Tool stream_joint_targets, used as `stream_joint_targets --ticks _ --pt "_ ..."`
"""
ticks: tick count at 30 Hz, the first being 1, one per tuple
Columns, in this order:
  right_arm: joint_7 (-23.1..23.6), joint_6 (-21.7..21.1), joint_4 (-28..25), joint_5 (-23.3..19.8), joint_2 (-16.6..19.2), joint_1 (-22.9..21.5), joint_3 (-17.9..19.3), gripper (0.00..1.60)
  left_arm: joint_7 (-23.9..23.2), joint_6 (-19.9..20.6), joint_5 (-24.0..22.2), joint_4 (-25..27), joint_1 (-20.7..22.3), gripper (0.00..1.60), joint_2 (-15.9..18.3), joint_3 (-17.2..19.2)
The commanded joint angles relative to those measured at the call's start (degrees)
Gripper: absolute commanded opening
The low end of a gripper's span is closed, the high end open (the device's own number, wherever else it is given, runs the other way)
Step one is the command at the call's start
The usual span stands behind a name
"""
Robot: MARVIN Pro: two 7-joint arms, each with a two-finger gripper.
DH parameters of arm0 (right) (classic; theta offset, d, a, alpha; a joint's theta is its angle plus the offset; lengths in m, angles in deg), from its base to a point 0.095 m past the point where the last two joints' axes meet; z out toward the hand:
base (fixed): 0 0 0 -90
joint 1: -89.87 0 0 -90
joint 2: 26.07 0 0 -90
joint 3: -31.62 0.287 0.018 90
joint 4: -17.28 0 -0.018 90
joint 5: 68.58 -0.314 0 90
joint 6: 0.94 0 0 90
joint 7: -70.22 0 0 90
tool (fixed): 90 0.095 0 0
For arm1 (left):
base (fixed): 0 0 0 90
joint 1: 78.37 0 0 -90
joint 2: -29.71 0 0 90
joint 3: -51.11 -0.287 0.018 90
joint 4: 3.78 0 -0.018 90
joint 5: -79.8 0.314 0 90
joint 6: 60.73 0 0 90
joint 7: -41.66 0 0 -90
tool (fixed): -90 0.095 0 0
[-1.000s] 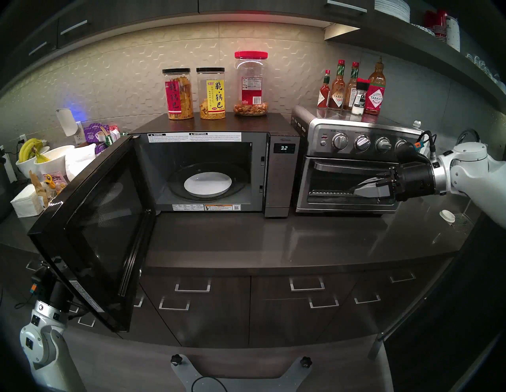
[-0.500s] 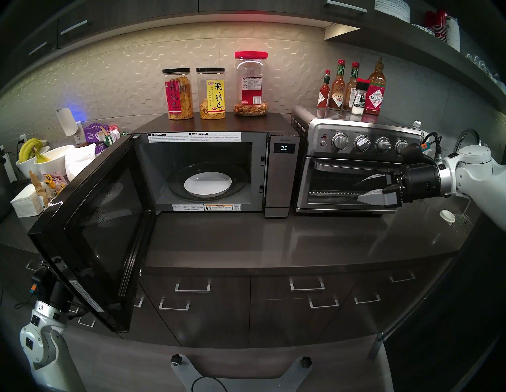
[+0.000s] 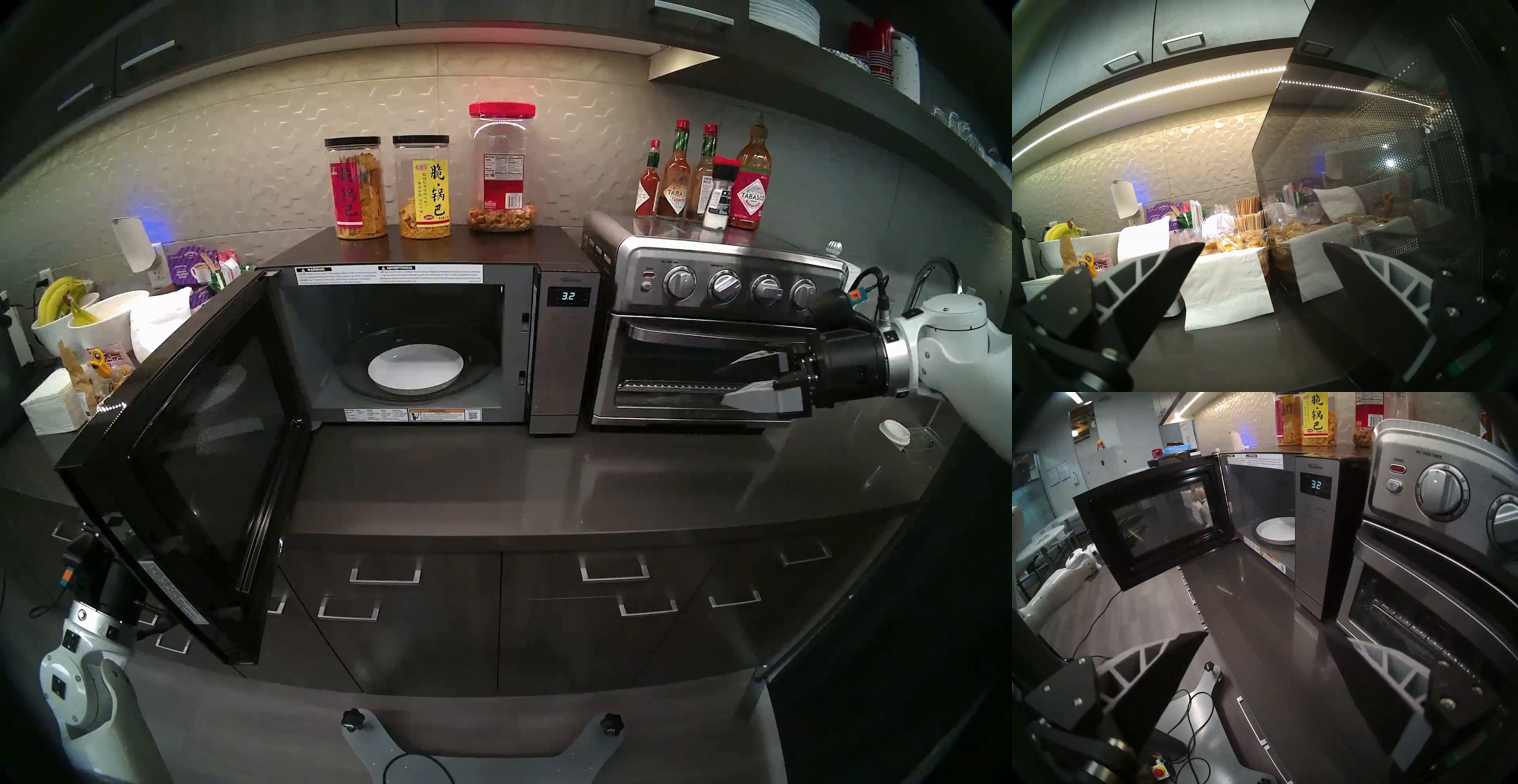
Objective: Open the microwave, put the plate inside, and close the door
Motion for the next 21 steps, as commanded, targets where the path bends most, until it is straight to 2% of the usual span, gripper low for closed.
stream_joint_targets --ticks 1,21 --pt "-0.2 0.0 -0.4 -0.7 -0.3 -4.5 -0.9 1.6 -0.1 -0.1 -0.1 1.2 -0.1 1.6 -0.1 0.0" --pt "-0.9 0.1 -1.1 -0.9 -0.3 -10.3 -6.9 1.6 -0.1 -0.1 -0.1 1.2 -0.1 1.6 -0.1 -0.1"
